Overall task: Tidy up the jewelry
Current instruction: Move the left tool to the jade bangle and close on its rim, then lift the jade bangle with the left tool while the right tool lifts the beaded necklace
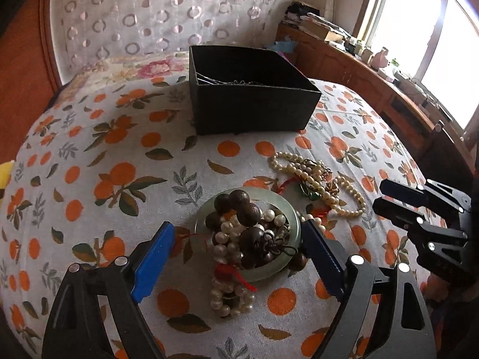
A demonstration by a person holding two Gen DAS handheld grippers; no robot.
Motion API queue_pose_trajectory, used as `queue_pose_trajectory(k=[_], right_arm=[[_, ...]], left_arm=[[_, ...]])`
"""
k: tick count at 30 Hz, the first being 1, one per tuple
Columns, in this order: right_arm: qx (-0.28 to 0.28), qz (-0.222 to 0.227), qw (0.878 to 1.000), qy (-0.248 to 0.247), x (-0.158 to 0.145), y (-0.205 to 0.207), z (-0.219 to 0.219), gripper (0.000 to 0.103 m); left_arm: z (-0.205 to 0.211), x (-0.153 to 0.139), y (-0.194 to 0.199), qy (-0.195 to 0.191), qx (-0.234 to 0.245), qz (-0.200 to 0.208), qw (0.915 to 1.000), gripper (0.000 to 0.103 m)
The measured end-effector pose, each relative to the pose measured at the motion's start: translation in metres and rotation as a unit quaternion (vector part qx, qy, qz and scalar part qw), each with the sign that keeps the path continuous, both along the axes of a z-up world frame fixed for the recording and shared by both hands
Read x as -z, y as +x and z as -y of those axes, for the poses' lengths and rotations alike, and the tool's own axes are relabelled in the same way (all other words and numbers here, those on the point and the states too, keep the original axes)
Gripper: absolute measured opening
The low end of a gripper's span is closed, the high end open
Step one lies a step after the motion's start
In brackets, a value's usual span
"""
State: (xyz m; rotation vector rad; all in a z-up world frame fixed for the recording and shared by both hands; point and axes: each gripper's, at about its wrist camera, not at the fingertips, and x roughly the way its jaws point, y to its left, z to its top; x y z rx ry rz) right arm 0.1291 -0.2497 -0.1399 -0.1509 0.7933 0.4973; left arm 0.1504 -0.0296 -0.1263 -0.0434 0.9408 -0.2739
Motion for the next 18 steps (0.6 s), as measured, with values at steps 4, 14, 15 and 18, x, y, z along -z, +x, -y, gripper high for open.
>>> queue_pose_trajectory(k=[4, 14, 15, 18], right_arm=[[-0.002, -0.001, 1.000, -0.003, 0.001, 0.000, -0.002, 0.033], [-0.002, -0.007, 1.000, -0.003, 0.004, 0.003, -0.003, 0.033], [-0.004, -0.007, 1.000, -0.004, 0.004, 0.002, -0.004, 0.033], [-0.014, -0.005, 1.000, -0.010, 0.004, 0.001, -0.008, 0.029]], left_arm=[[0.001, -0.001, 0.000, -0.004, 0.008, -0.003, 0.9999, 0.069], [-0.001, -0.027, -0.024, 0.011, -0.015, 0.055, 0.9983, 0.069], [-0.003, -0.031, -0.029, 0.007, -0.017, 0.063, 0.9979, 0.069], [-0.005, -0.042, -0.040, 0.007, -0.023, 0.082, 0.9963, 0.069]])
